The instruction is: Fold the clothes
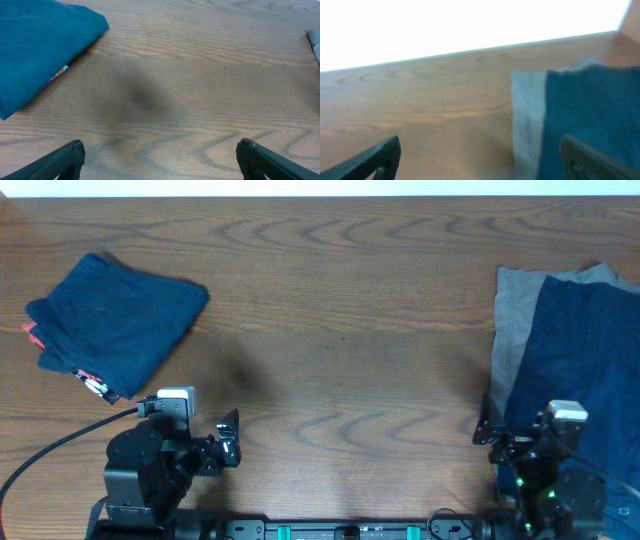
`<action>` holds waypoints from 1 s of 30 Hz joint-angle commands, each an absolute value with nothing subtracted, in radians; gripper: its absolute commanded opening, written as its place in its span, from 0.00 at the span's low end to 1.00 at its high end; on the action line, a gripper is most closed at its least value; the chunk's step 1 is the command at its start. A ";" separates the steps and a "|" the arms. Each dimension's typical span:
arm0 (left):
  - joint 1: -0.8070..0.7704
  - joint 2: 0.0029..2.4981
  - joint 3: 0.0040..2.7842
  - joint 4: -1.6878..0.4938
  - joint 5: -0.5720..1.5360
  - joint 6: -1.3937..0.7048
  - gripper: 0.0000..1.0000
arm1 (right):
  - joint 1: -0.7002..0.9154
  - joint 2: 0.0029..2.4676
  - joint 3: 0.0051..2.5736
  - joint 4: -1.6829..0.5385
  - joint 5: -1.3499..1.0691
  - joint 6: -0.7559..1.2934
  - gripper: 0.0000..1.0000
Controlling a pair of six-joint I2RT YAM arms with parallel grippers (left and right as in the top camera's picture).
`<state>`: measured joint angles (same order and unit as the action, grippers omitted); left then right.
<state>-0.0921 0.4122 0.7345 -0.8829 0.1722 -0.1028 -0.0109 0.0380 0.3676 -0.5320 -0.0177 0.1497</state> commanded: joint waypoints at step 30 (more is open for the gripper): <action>-0.091 0.410 0.734 -0.882 0.160 -0.090 0.98 | -0.001 0.006 0.017 -0.080 -0.199 0.036 0.99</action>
